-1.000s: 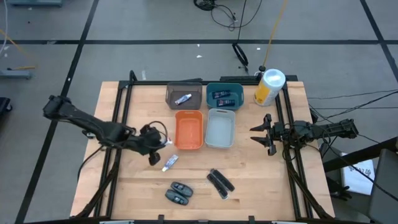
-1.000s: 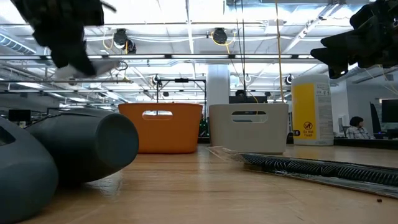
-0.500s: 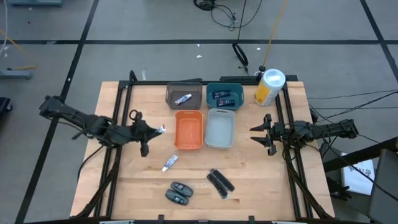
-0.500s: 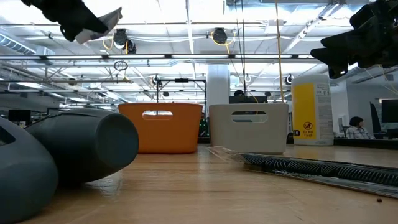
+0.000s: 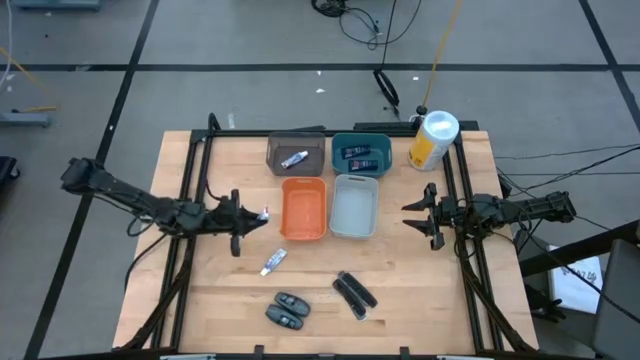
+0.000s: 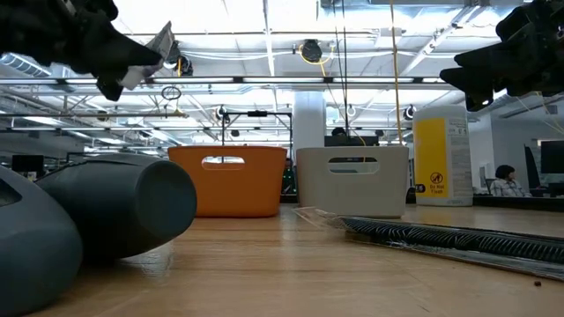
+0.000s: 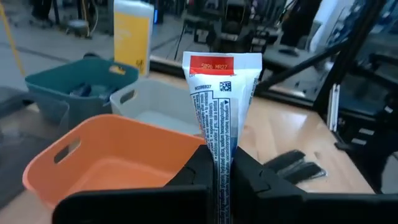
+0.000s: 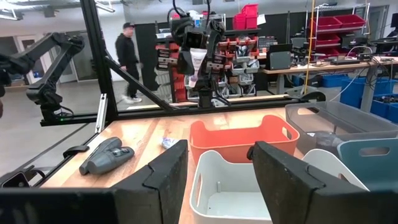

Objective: Pick & Place Travel size toiletries
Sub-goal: Put the left white toothpaste into the black transparent bin

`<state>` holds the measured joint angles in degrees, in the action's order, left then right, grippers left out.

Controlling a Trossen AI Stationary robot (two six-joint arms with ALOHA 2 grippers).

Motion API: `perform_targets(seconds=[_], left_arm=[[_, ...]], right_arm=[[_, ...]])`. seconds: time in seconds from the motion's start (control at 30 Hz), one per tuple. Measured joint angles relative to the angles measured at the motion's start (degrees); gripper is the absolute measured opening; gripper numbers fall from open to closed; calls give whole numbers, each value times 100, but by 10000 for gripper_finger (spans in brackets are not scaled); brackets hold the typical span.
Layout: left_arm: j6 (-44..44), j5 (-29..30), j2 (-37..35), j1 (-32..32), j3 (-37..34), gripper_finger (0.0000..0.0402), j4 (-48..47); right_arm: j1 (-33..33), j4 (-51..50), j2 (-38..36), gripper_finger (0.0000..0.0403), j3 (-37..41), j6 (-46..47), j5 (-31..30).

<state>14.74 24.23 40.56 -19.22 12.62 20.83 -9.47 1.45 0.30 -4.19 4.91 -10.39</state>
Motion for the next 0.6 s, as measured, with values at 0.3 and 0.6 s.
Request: perform_targets(seconds=[0.3,0.6], left_arm=[[-396,-707,0,783,-518,14,1324],[-495,-1621,-9,1959,-518,13,1427]], right_arm=[[0,0,0,171,0,37,-1],[0,0,0,171,0,39,-2]])
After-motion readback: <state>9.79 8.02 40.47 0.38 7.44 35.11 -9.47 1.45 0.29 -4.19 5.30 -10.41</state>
